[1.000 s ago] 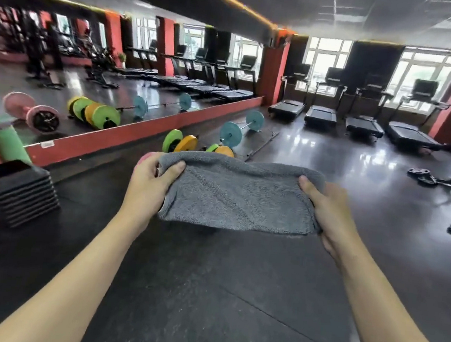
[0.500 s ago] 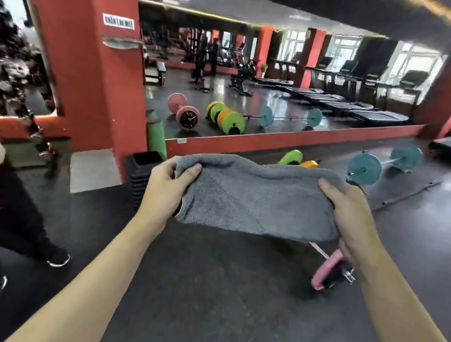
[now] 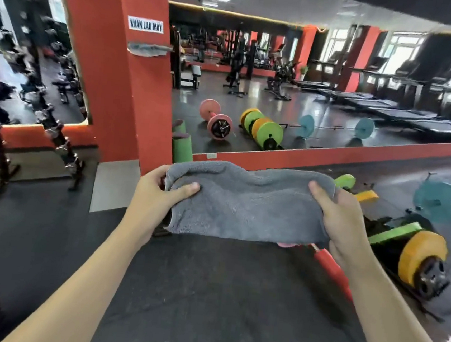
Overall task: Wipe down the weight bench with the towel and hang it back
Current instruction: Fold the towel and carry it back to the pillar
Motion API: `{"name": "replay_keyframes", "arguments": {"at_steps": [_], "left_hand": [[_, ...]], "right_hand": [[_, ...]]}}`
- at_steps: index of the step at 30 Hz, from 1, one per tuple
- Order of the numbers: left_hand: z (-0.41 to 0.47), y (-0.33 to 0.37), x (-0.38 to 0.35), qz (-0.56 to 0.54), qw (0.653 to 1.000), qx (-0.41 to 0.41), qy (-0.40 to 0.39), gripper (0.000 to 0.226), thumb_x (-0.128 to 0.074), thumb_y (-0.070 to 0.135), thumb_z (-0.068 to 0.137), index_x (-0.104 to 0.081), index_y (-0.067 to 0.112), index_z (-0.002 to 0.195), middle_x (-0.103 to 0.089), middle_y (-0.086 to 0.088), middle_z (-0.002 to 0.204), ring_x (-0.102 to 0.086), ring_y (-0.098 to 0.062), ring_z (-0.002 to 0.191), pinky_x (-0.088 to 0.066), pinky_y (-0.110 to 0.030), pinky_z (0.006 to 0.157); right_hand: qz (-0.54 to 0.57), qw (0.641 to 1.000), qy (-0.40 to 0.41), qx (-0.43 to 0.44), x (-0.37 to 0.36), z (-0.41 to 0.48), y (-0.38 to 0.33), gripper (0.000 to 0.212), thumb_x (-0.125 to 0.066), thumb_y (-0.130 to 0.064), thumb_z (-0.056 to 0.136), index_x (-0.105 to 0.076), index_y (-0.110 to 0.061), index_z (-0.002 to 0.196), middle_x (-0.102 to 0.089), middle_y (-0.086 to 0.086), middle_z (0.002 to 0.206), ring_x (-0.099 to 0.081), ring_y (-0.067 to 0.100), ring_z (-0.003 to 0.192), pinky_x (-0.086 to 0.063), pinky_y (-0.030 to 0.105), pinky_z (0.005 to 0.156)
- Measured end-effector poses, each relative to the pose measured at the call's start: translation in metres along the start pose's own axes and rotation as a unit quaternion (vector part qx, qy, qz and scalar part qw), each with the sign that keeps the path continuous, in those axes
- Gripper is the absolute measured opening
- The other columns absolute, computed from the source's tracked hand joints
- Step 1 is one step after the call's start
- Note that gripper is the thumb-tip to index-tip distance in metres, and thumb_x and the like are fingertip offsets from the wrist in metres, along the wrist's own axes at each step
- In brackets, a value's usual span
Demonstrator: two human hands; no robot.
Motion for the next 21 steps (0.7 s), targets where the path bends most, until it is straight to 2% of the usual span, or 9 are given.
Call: {"name": "replay_keyframes", "arguments": {"at_steps": [3, 6, 7, 9, 11, 13, 15, 17, 21], "left_hand": [[0.074, -0.033, 0.0, 0.016, 1.0, -0.001, 0.022, 0.026, -0.085, 0.034, 0.075, -0.077, 0.027, 0.099, -0.08, -0.004, 0.104, -0.076, -0.025, 0.102, -0.061, -0.051, 0.091], [0.152, -0.055, -0.001, 0.026, 0.998, -0.011, 0.065, 0.018, -0.084, 0.023, 0.083, -0.076, 0.024, 0.099, -0.079, -0.008, 0.104, -0.075, -0.031, 0.104, -0.059, -0.058, 0.093], [0.178, -0.059, 0.0, 0.026, 0.996, -0.008, 0.081, 0.016, -0.083, 0.02, 0.084, -0.077, 0.022, 0.099, -0.079, -0.009, 0.105, -0.075, -0.031, 0.104, -0.059, -0.058, 0.093], [0.231, -0.063, 0.007, 0.027, 0.994, -0.005, 0.108, 0.017, -0.082, 0.019, 0.085, -0.077, 0.021, 0.1, -0.08, -0.006, 0.104, -0.076, -0.028, 0.102, -0.061, -0.054, 0.092], [0.28, -0.064, 0.02, 0.024, 0.991, -0.012, 0.128, 0.021, -0.084, 0.022, 0.083, -0.077, 0.021, 0.103, -0.081, -0.004, 0.104, -0.077, -0.024, 0.099, -0.063, -0.048, 0.089], [0.322, -0.068, 0.038, 0.009, 0.989, -0.014, 0.145, 0.027, -0.086, 0.03, 0.078, -0.079, 0.023, 0.103, -0.081, -0.004, 0.106, -0.078, -0.023, 0.1, -0.064, -0.041, 0.084], [0.36, -0.08, 0.06, -0.007, 0.986, -0.008, 0.167, 0.024, -0.083, 0.035, 0.077, -0.08, 0.027, 0.099, -0.082, -0.003, 0.105, -0.078, -0.023, 0.1, -0.063, -0.038, 0.082], [0.397, -0.098, 0.084, -0.005, 0.982, -0.011, 0.19, 0.01, -0.077, 0.029, 0.086, -0.08, 0.029, 0.096, -0.082, -0.003, 0.102, -0.077, -0.025, 0.1, -0.061, -0.04, 0.085], [0.474, -0.14, 0.137, 0.016, 0.973, -0.031, 0.227, 0.014, -0.068, 0.02, 0.097, -0.078, 0.028, 0.1, -0.081, -0.002, 0.102, -0.074, -0.029, 0.104, -0.059, -0.044, 0.088]], "right_hand": [[-0.002, 1.0, -0.006, 0.025, -0.032, 0.081, 0.029, 0.017, -0.064, -0.026, 0.098, -0.076, -0.029, 0.087, -0.079, -0.015, 0.085, -0.073, 0.003, 0.082, -0.054, 0.032, 0.076], [0.015, 0.999, -0.032, 0.041, -0.072, 0.168, 0.052, 0.016, -0.062, -0.023, 0.099, -0.074, -0.028, 0.09, -0.077, -0.021, 0.083, -0.069, -0.005, 0.079, -0.052, 0.025, 0.073], [0.017, 0.998, -0.045, 0.045, -0.088, 0.197, 0.054, 0.016, -0.061, -0.021, 0.1, -0.074, -0.027, 0.092, -0.077, -0.021, 0.084, -0.069, -0.005, 0.08, -0.052, 0.023, 0.074], [0.02, 0.997, -0.063, 0.05, -0.121, 0.253, 0.056, 0.014, -0.06, -0.02, 0.1, -0.074, -0.022, 0.101, -0.078, -0.011, 0.093, -0.071, 0.006, 0.091, -0.053, 0.026, 0.079], [0.025, 0.995, -0.077, 0.056, -0.158, 0.306, 0.054, 0.015, -0.06, -0.021, 0.101, -0.074, -0.017, 0.105, -0.077, 0.002, 0.104, -0.072, 0.021, 0.103, -0.055, 0.036, 0.086], [0.027, 0.993, -0.099, 0.061, -0.198, 0.354, 0.053, 0.013, -0.062, -0.023, 0.1, -0.075, -0.019, 0.099, -0.077, 0.005, 0.103, -0.071, 0.026, 0.105, -0.055, 0.044, 0.09], [0.033, 0.991, -0.119, 0.054, -0.241, 0.395, 0.058, 0.014, -0.064, -0.025, 0.098, -0.075, -0.021, 0.09, -0.078, 0.007, 0.098, -0.073, 0.029, 0.1, -0.056, 0.047, 0.088], [0.049, 0.989, -0.133, 0.041, -0.286, 0.43, 0.069, 0.016, -0.067, -0.025, 0.097, -0.076, -0.018, 0.085, -0.079, 0.009, 0.095, -0.073, 0.027, 0.09, -0.056, 0.046, 0.083], [0.087, 0.984, -0.155, 0.028, -0.383, 0.49, 0.094, 0.013, -0.069, -0.021, 0.095, -0.078, -0.017, 0.085, -0.079, 0.01, 0.098, -0.07, 0.017, 0.085, -0.055, 0.037, 0.077]]}}
Point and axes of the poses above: each hand's wrist, its own z-axis towards the middle knuckle, its own x-axis out of the back of the hand, y = z × x, the point moved 5 cm from there along z, towards the middle knuckle
